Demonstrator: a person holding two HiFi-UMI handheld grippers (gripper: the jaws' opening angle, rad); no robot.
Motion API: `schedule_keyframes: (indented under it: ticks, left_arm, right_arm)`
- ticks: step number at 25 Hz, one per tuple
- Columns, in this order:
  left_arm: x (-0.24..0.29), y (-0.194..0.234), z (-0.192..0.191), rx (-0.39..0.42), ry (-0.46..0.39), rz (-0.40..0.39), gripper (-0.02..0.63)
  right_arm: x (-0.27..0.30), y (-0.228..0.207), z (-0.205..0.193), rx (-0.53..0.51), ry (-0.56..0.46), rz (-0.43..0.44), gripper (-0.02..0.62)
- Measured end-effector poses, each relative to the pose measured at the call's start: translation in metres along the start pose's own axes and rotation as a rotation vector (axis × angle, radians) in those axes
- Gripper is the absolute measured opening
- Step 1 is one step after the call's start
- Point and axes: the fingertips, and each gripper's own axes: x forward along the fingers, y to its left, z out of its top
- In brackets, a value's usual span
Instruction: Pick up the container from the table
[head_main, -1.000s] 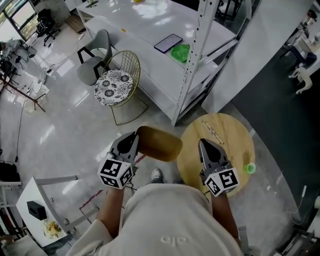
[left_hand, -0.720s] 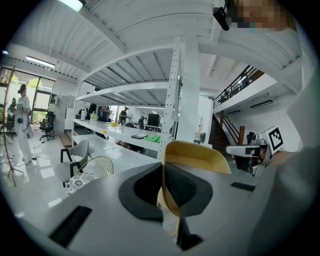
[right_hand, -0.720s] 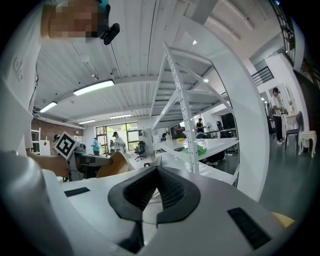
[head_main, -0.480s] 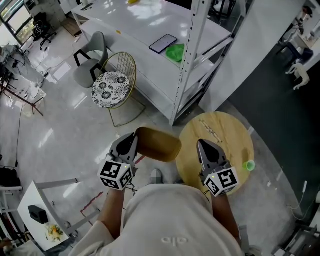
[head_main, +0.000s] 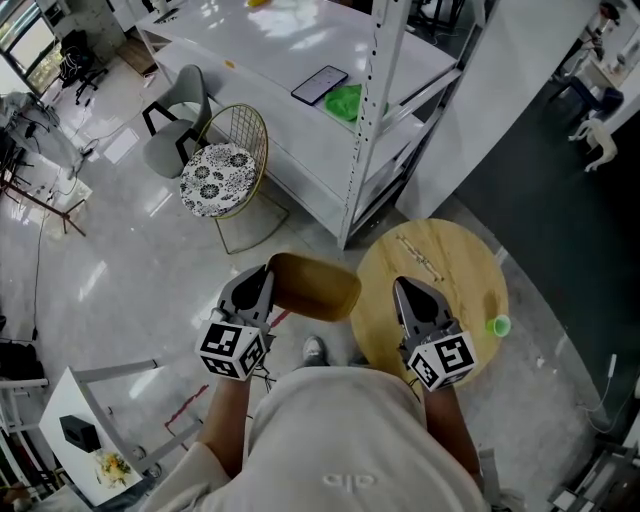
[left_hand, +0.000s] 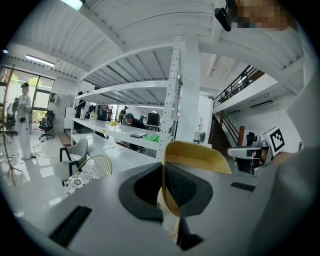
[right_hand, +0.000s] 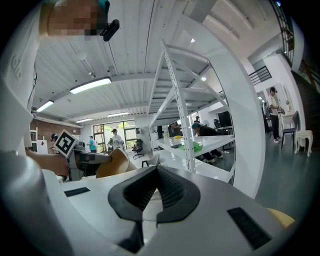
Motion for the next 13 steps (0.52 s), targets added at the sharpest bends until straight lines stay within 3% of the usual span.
schedule_keyframes:
  ticks: [13]
  left_arm:
    - [0.011, -0.003, -0.005, -0.004, 0.016, -0.012, 0.029]
  right_arm:
    - [-0.004, -0.010, -0.006, 0.015, 0.010, -0.033, 0.025]
